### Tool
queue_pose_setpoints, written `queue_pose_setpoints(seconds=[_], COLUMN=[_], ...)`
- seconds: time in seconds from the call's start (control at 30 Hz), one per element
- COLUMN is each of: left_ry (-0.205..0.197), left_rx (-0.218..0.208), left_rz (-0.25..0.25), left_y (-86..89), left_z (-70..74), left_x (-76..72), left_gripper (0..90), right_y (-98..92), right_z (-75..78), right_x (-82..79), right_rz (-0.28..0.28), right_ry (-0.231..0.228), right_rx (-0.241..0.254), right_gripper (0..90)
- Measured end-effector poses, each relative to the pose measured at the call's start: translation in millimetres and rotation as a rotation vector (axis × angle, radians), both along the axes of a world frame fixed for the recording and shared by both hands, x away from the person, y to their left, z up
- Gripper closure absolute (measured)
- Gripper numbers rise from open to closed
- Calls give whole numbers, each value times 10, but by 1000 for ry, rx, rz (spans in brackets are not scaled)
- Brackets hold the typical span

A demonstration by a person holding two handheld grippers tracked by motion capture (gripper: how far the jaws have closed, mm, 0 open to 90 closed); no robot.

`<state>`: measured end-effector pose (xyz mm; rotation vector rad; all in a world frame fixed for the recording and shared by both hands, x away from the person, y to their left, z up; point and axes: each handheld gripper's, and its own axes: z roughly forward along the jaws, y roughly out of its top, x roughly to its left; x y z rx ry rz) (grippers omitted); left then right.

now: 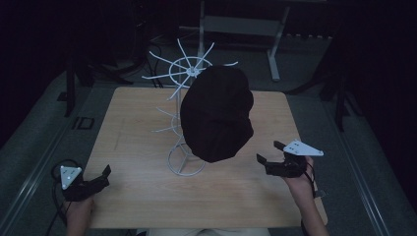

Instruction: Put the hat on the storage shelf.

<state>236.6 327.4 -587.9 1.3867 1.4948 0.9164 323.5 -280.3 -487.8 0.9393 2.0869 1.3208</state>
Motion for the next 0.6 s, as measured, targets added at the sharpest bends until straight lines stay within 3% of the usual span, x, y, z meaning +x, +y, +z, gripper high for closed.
queue_pose_setpoints(seconds=[0.33, 0.6], left_ry=[0, 3], left_rx=[-4, -5], left_rz=[-1, -2], left_y=[1, 4], left_z=[0, 0], left_x=[1, 2], left_gripper=[15, 14], right_y=[-212, -415], right_z=[-424, -619], right_x=[92, 54], right_rz=[-93, -173], right_ry=[54, 83], right_rx=[-49, -76], right_gripper=[141, 141])
